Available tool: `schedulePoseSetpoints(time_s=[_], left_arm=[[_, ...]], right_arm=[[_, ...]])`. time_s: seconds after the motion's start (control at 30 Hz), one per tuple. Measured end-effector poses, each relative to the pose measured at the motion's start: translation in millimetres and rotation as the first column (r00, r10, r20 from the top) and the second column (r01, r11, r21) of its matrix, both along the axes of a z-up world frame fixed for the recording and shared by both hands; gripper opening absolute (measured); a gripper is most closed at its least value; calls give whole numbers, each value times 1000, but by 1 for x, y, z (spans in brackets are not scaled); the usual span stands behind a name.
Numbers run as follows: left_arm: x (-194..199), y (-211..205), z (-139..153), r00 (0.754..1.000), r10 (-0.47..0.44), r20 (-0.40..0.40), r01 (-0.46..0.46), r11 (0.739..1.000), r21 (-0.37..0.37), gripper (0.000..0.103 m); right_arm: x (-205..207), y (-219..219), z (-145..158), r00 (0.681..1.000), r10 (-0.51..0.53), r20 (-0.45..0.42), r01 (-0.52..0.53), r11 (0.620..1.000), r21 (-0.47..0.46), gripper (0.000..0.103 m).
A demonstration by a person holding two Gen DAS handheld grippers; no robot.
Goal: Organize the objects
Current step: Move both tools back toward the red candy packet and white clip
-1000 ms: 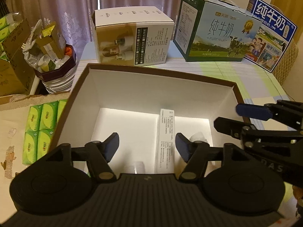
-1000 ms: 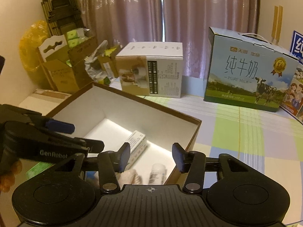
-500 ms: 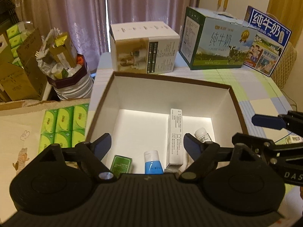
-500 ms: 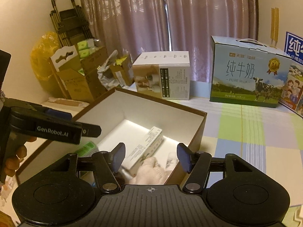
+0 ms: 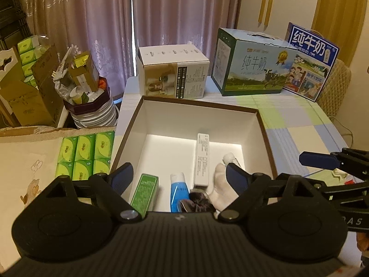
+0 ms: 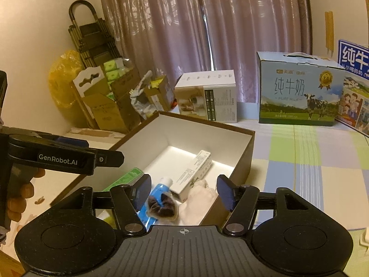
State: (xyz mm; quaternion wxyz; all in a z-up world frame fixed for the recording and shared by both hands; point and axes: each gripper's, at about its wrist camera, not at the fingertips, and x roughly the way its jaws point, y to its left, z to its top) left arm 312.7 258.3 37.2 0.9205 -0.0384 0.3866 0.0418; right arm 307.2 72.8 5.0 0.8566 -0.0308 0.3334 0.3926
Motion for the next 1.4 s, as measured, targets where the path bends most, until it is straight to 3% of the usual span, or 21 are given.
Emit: schedulePoseSetpoints(time_s=[0.27, 0.8, 1.4], left_arm=[[-37, -20, 9, 1000, -5, 6, 5, 1000, -11, 85], [-98, -72, -3, 999, -31, -39, 29, 999, -43, 85], [-121, -147, -21, 994, -4, -106, 0, 999, -46, 85]], right_arm=[[-27, -26, 4, 1000, -8, -21, 8, 1000, 14, 61], [-61, -90, -2, 997, -26, -67, 27, 1000, 14, 61], [-68, -168, -24, 990, -22, -137, 18, 999, -29, 61]])
